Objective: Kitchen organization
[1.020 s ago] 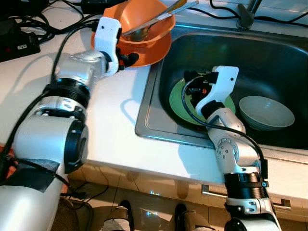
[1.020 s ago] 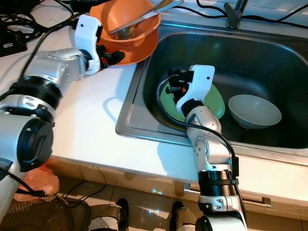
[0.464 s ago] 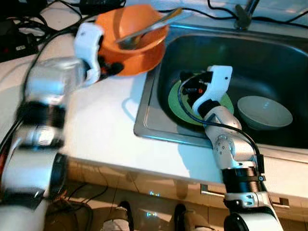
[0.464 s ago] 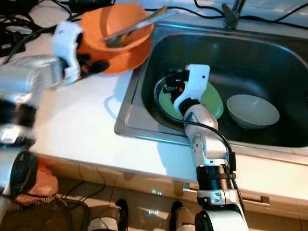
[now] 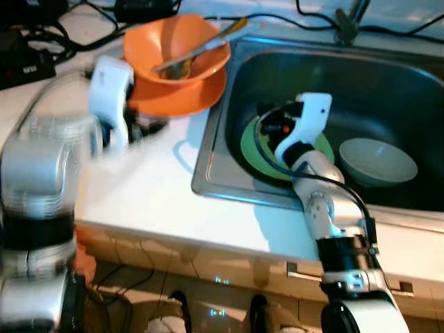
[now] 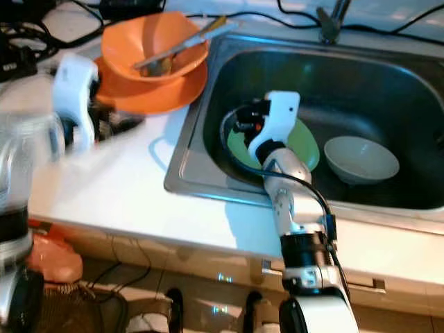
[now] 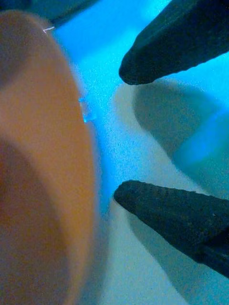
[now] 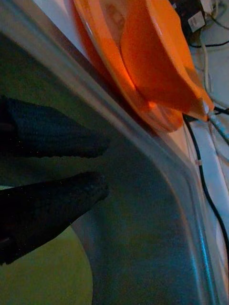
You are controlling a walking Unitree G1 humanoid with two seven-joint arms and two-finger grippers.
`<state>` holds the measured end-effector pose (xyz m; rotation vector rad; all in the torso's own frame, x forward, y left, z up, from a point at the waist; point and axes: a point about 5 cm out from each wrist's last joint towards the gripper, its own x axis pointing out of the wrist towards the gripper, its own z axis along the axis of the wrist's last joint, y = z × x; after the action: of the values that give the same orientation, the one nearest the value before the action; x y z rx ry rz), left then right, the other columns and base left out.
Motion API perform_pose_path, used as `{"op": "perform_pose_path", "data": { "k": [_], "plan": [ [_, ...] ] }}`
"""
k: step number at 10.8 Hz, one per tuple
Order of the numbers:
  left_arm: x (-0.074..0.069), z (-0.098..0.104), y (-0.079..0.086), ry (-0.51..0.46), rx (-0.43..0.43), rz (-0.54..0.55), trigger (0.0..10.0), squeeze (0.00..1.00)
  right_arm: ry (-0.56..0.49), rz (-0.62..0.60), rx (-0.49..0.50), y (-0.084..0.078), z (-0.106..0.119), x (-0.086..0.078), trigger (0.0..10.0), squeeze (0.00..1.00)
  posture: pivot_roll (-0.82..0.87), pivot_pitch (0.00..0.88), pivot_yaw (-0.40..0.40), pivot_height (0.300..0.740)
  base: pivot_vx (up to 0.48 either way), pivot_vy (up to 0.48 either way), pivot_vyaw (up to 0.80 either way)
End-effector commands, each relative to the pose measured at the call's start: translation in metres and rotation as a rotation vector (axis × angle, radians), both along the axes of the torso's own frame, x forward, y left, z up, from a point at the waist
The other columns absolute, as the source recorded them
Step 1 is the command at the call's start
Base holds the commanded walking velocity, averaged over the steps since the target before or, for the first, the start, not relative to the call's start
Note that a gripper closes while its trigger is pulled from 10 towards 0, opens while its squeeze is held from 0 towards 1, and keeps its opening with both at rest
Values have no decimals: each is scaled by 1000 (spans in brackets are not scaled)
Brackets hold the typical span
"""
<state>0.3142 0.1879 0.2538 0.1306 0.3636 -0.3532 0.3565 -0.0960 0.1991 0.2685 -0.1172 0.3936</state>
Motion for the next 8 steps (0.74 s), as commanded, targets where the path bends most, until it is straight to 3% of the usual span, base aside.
{"op": "perform_pose_path", "data": {
  "k": [1,3,5,8],
  "plan": [
    [-11,1,0,12,-12,8,10000,0,65,6,22,0,-18,0,10000,0,195,226,10,740,0,0,0],
    [-23,2,3,-2,-13,38,10000,0,61,13,20,0,-18,3,10000,0,210,215,-2,740,0,0,0],
    [-22,15,-3,-138,-16,66,10000,0,61,23,16,2,-19,6,10000,0,209,193,-12,740,0,0,0],
    [-15,26,-15,-234,-2,67,10000,0,46,21,12,-1,-18,8,10000,0,187,185,-18,740,0,0,0]
  ]
}}
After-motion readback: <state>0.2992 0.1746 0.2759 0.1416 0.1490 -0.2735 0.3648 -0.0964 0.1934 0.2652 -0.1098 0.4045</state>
